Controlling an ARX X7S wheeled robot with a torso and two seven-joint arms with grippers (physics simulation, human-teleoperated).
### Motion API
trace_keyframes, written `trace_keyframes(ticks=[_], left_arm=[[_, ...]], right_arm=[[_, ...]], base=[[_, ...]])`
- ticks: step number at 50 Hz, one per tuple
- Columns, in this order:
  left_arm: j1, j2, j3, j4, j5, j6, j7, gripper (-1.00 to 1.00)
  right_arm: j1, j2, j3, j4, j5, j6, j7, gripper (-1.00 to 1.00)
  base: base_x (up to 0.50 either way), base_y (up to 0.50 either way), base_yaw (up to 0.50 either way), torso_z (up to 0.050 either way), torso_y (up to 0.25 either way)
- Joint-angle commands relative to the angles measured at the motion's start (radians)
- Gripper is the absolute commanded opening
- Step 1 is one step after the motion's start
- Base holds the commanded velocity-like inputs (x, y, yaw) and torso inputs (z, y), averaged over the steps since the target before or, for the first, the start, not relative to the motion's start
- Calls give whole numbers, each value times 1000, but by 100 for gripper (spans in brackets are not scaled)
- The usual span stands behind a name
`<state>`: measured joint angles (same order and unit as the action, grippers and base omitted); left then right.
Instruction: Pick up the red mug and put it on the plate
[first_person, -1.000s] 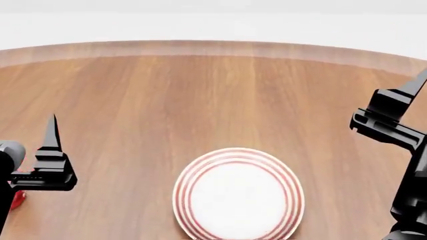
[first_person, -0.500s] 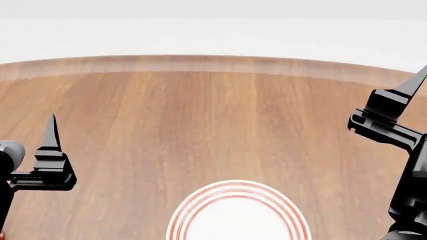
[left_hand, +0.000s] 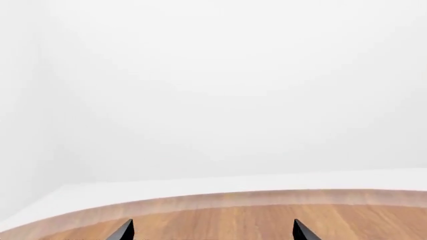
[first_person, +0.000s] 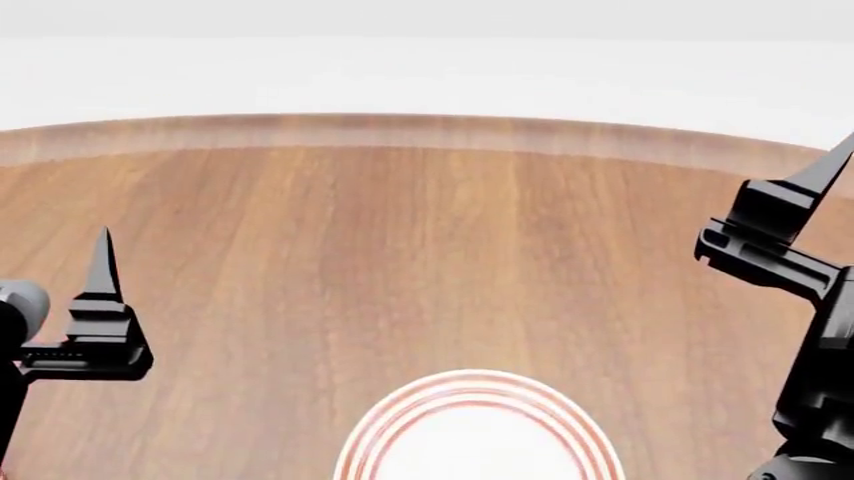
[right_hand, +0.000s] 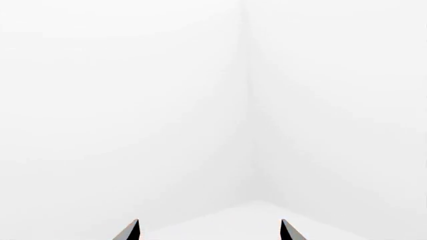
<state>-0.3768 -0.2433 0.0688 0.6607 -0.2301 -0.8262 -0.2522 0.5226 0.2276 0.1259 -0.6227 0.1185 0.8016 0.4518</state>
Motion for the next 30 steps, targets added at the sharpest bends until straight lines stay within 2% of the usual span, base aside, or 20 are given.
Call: trace_keyframes(ticks=[1, 5, 10, 14, 18, 26, 27, 30], left_arm=[[-6, 16, -21, 1, -6, -13, -31, 100], [-25, 32, -30, -10, 42, -47, -108, 100], [-54, 99, -93, -39, 65, -86, -210, 100], [-94, 108, -76, -38, 73, -143, -238, 100], [-176, 162, -138, -71, 56, -232, -290, 100], [-281, 178, -177, -120, 27, -331, -316, 100], [-321, 215, -246, -141, -4, -392, -324, 100], [-359, 205, -252, -146, -28, -468, -324, 100]], right_arm=[[-1, 4, -12, 4, -3, 1, 8, 100], [-2, 6, -16, 7, -4, 2, 10, 100], [-3, 9, -20, 14, -4, 5, 12, 100], [-4, 9, -27, 13, -3, 7, 13, 100], [-5, 9, -34, 17, -4, 8, 15, 100], [-5, 11, -41, 16, -1, 12, 17, 100], [-5, 10, -42, 15, -1, 14, 17, 100], [-6, 11, -46, 18, -1, 12, 18, 100]], base=[[0, 0, 0, 0, 0], [0, 0, 0, 0, 0], [0, 0, 0, 0, 0], [0, 0, 0, 0, 0], [0, 0, 0, 0, 0], [0, 0, 0, 0, 0], [0, 0, 0, 0, 0], [0, 0, 0, 0, 0]])
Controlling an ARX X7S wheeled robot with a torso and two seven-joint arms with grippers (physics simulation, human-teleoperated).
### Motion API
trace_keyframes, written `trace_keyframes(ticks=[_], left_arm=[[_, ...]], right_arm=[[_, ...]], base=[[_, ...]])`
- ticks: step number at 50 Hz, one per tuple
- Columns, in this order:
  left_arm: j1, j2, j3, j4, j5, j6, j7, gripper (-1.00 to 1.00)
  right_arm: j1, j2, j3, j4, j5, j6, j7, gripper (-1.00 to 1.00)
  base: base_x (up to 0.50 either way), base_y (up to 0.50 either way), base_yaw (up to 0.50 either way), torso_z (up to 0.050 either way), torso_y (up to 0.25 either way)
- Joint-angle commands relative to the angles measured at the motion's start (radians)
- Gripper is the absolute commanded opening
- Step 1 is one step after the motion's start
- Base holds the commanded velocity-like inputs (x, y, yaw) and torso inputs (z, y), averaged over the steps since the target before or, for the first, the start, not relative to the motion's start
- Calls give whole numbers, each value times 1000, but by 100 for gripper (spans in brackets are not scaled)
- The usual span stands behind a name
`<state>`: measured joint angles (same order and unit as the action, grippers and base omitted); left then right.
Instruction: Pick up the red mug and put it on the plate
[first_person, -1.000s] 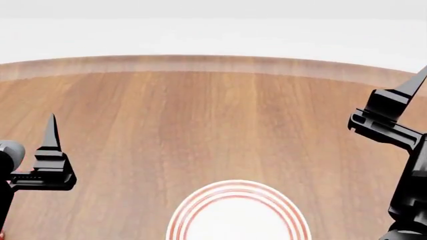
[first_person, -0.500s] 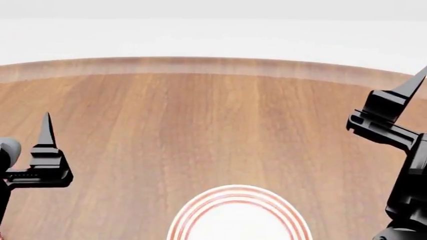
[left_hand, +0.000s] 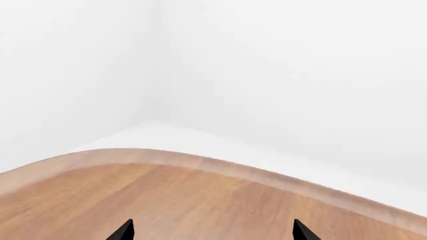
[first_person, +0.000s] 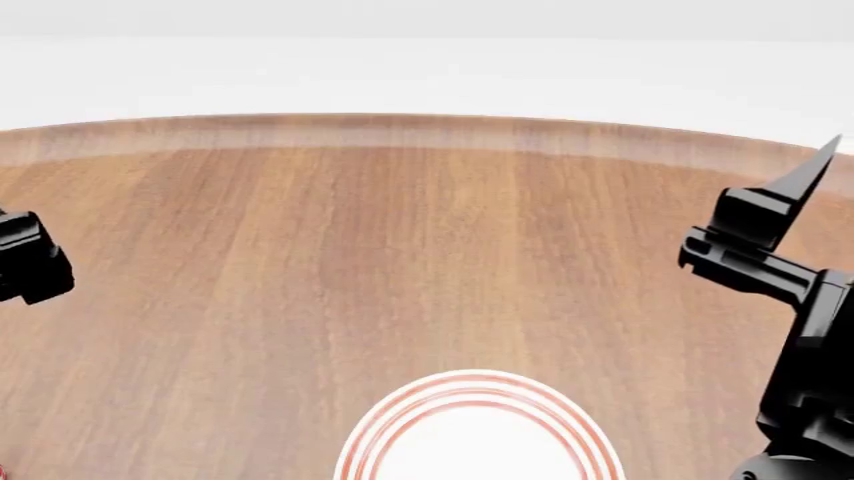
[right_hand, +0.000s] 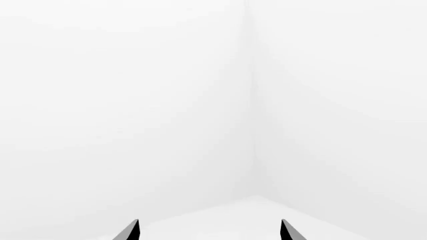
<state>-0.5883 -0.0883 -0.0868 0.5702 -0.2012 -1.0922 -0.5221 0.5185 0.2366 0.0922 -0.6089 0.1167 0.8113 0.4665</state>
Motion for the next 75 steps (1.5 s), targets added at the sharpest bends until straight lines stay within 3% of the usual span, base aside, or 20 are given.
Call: trace_keyframes(ticks=[1, 2, 9, 32, 39, 47, 57, 58, 62, 75], left_arm=[[-147, 50, -96, -56, -57, -202, -54, 100], [-185, 57, -120, -71, -71, -252, -57, 100], [-224, 56, -140, -149, -62, -239, -100, 100], [-173, 28, -159, -325, -78, -110, -124, 100], [-163, 64, -242, -356, -114, -88, -149, 100], [-158, 83, -313, -399, -193, -30, -300, 100], [-152, 71, -324, -431, -270, -10, -370, 100], [-159, 84, -364, -453, -287, -1, -434, 100], [-153, 79, -363, -471, -319, 27, -482, 100], [-128, 61, -366, -519, -418, 92, -529, 100]], right_arm=[[-1, 1, -14, 4, 1, 3, 4, 100], [-2, 1, -15, 2, 2, 4, 4, 100], [-4, 5, -23, -1, 5, 2, 2, 100], [-2, 11, -30, 8, 7, -3, 11, 100], [-1, 12, -36, 15, 7, -8, 12, 100], [-3, 13, -38, 12, 11, -7, 15, 100], [-3, 15, -40, 13, 14, -8, 19, 100], [-3, 15, -41, 15, 14, -7, 20, 100], [-3, 15, -41, 14, 16, -6, 21, 100], [-3, 18, -43, 15, 21, -7, 24, 100]], base=[[0, 0, 0, 0, 0], [0, 0, 0, 0, 0], [0, 0, 0, 0, 0], [0, 0, 0, 0, 0], [0, 0, 0, 0, 0], [0, 0, 0, 0, 0], [0, 0, 0, 0, 0], [0, 0, 0, 0, 0], [0, 0, 0, 0, 0], [0, 0, 0, 0, 0]])
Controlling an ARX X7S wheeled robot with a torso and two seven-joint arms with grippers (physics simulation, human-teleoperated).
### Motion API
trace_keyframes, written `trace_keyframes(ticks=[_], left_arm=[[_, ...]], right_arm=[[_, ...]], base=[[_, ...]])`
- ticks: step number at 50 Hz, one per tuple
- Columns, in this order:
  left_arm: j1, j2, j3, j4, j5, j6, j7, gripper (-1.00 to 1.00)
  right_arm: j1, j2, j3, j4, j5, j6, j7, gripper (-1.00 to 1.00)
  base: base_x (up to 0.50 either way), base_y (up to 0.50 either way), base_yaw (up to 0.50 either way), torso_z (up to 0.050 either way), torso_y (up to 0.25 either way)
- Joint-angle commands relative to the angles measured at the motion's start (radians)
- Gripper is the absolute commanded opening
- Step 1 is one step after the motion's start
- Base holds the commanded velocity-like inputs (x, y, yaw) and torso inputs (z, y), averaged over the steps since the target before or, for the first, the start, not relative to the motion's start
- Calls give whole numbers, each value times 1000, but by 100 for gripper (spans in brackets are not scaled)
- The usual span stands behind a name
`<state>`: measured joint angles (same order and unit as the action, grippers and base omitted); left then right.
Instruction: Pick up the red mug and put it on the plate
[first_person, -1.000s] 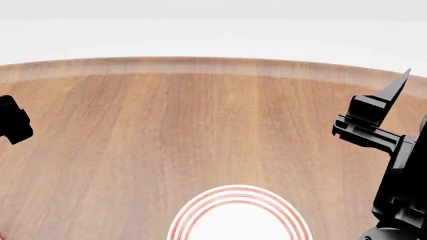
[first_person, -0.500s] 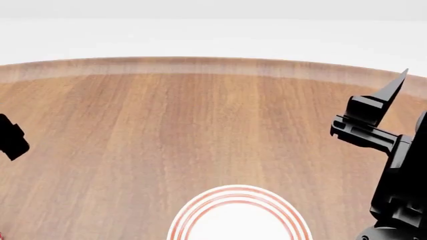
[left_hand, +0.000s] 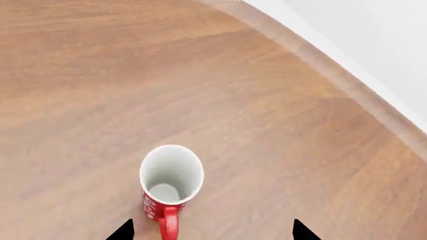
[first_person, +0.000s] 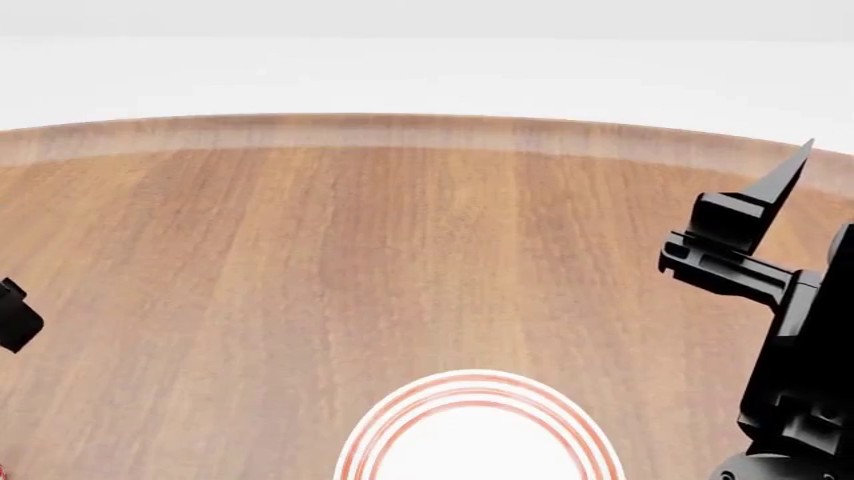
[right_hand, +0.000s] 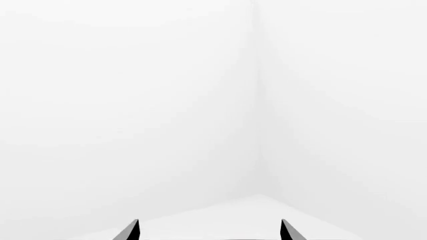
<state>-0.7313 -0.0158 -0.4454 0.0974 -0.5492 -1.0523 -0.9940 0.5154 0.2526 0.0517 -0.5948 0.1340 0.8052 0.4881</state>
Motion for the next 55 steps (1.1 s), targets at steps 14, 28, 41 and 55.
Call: trace_keyframes(ticks=[14, 28, 41, 55], left_arm=[[5, -70, 53, -196, -40, 148, 9, 100], [-21, -110, 72, -370, -3, 226, 53, 100], [-29, -117, 50, -469, -19, 246, 66, 100], [-81, -154, 91, -656, 19, 311, 130, 100]], right_arm=[[0, 5, -8, 2, 7, -3, 7, 100], [1, 8, -11, 3, 12, -2, 12, 100], [-1, 11, -12, 1, 16, -1, 17, 100], [0, 14, -22, 4, 18, -4, 21, 100]], base=[[0, 0, 0, 0, 0], [0, 0, 0, 0, 0], [0, 0, 0, 0, 0], [0, 0, 0, 0, 0]])
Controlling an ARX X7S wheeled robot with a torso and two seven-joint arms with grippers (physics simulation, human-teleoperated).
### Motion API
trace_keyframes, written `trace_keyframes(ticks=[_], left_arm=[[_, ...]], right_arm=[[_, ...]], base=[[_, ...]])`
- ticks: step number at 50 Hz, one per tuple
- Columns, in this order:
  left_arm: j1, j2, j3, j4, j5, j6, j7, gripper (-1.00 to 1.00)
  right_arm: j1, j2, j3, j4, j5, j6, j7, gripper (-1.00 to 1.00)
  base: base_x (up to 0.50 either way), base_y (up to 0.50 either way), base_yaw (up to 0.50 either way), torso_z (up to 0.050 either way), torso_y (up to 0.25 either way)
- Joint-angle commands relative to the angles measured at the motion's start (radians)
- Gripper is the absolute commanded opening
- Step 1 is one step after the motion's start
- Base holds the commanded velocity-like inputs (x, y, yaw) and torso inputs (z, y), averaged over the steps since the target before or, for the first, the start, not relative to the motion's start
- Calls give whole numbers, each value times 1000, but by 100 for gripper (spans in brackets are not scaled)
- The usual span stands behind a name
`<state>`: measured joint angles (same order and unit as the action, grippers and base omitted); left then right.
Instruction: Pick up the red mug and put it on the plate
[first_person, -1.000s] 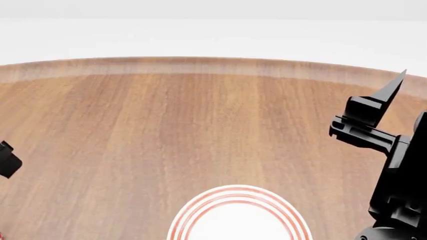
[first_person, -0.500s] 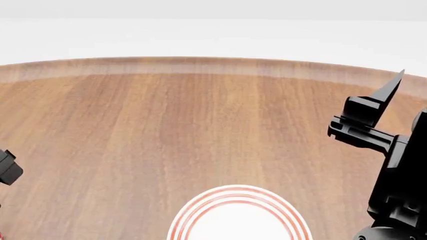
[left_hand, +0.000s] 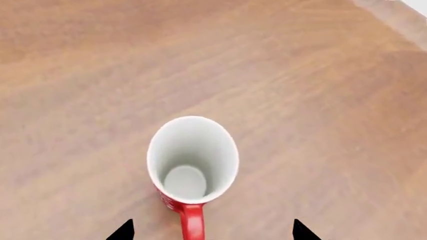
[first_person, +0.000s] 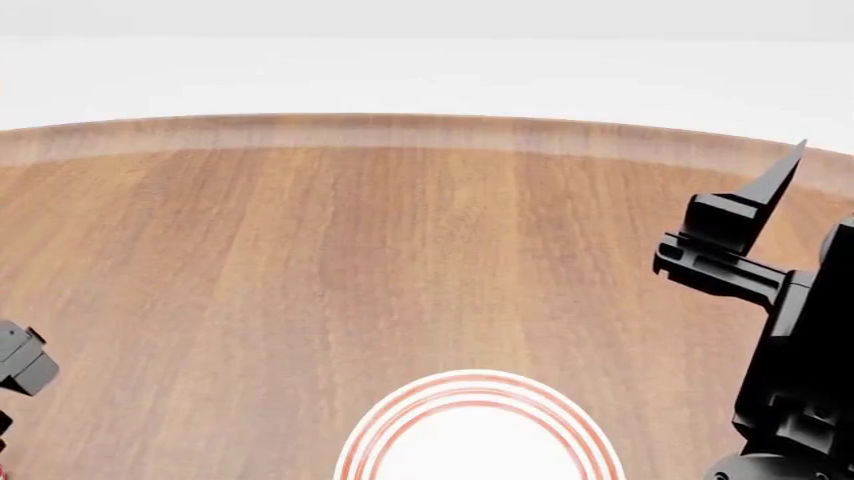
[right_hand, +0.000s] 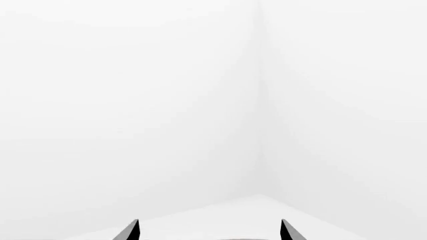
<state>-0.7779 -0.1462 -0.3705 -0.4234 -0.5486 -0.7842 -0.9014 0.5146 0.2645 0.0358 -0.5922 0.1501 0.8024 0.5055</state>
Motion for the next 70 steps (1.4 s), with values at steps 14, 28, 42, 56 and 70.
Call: trace_keyframes(ticks=[14, 28, 42, 56, 70], left_arm=[[-62, -36, -23, -245, -4, 47, 41, 100], [-104, -58, -4, -382, 13, 87, 93, 100], [-172, -88, -27, -578, 15, 142, 116, 100], [-194, -96, -26, -639, 18, 159, 138, -100], [-181, -92, -25, -613, 15, 156, 137, -100]], right_arm=[[0, 5, -8, 1, 7, -2, 7, 100], [-1, 8, -14, 2, 9, -5, 11, 100], [1, 11, -17, 1, 15, -2, 15, 100], [1, 14, -17, -4, 19, 2, 20, 100], [2, 17, -21, -2, 23, 0, 23, 100]], base=[[0, 0, 0, 0, 0], [0, 0, 0, 0, 0], [0, 0, 0, 0, 0], [0, 0, 0, 0, 0], [0, 0, 0, 0, 0]])
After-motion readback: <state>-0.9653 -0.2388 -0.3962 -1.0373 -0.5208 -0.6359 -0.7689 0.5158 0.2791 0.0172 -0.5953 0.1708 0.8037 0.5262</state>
